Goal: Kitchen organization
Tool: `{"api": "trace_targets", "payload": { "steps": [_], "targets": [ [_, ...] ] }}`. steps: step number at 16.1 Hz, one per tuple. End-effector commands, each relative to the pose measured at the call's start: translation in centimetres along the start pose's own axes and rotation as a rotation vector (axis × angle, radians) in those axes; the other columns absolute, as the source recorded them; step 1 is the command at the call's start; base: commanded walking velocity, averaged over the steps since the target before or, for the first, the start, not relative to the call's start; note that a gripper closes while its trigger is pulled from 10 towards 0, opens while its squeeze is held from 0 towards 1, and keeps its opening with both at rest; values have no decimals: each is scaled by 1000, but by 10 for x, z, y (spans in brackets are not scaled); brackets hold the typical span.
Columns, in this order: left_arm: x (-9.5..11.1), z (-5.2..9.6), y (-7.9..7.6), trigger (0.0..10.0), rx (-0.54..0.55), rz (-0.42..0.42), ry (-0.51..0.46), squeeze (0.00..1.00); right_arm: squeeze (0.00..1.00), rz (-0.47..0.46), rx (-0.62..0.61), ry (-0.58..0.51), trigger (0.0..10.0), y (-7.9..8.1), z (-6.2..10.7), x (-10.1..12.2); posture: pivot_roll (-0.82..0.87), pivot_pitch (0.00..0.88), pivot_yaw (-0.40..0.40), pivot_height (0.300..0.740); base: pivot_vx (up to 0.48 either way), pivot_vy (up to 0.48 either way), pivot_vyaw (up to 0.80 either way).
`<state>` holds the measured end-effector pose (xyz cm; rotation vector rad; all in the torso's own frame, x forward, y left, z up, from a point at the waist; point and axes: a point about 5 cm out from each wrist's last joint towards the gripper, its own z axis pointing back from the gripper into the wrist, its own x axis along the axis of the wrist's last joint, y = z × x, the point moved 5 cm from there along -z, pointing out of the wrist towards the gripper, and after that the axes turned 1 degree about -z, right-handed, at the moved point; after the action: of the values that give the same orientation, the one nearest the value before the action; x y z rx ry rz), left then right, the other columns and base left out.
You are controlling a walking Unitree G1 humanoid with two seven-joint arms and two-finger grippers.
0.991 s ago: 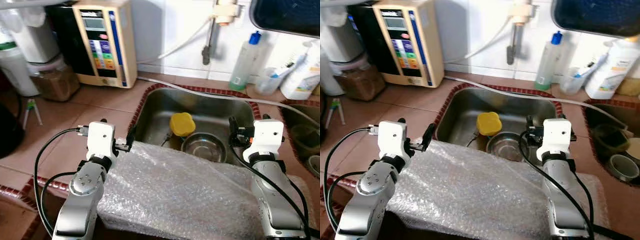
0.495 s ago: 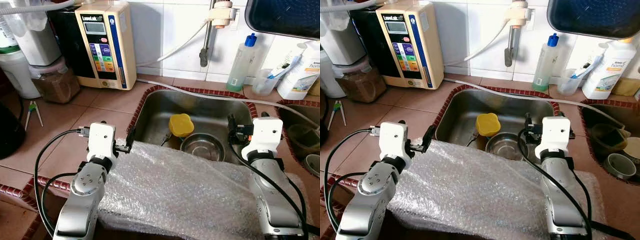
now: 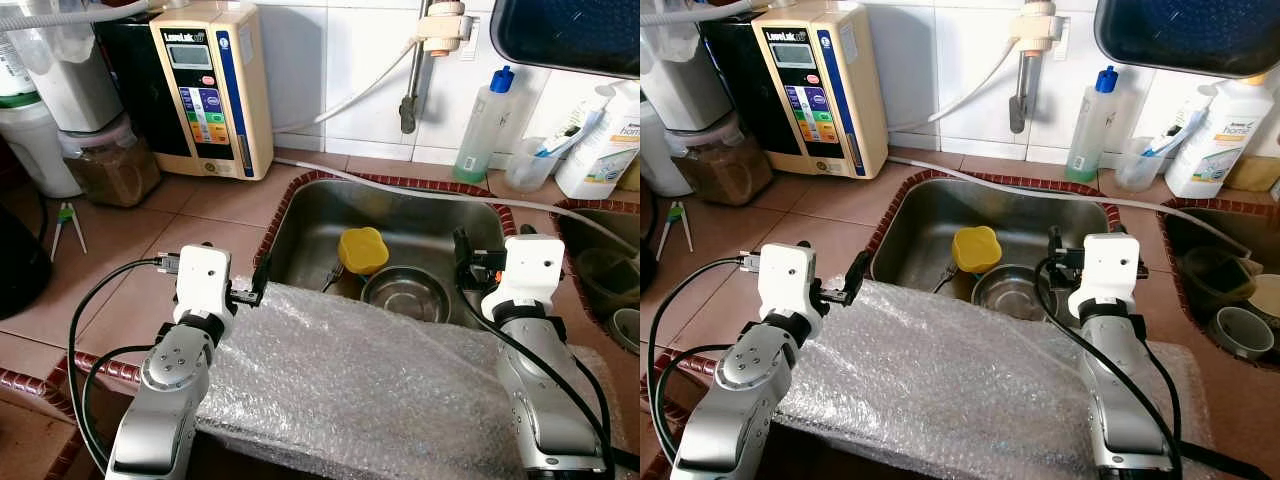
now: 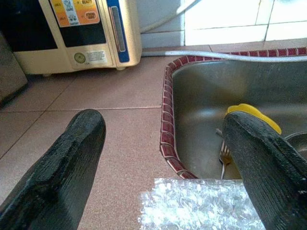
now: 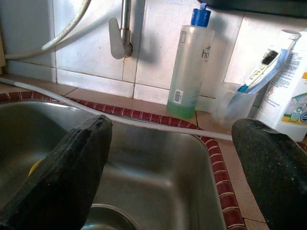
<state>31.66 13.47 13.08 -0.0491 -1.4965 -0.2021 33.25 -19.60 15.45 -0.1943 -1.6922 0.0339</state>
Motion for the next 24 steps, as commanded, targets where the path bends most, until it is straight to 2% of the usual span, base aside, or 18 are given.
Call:
{"api": "trace_targets", "payload": {
  "steps": [1, 11, 13, 19, 24],
  "targets": [
    [7, -1, 0, 10000, 2, -6, -16, 0, 1000, -10, 10, -18, 10000, 2, -1, 6, -67, 0, 77, 740, -251, 0, 0],
    [4, 0, -4, 10000, -9, 6, 0, 0, 1000, -12, 9, -18, 10000, 2, -2, 7, -71, 0, 78, 740, -267, 0, 0],
    [4, -1, -3, 10000, -7, 8, 5, 0, 1000, -53, -24, 22, 10000, -2, -3, 0, -70, 0, 80, 740, -270, 0, 0],
    [6, -2, -3, 10000, -6, -2, -3, 0, 1000, -21, 2, -44, 10000, 2, -5, 14, -68, 0, 79, 740, -271, 0, 0],
    [8, -4, -5, 10000, -10, 0, -10, 0, 1000, 2, 4, -53, 10000, 1, -5, 15, -71, 0, 78, 740, -269, 0, 0]
  ]
}}
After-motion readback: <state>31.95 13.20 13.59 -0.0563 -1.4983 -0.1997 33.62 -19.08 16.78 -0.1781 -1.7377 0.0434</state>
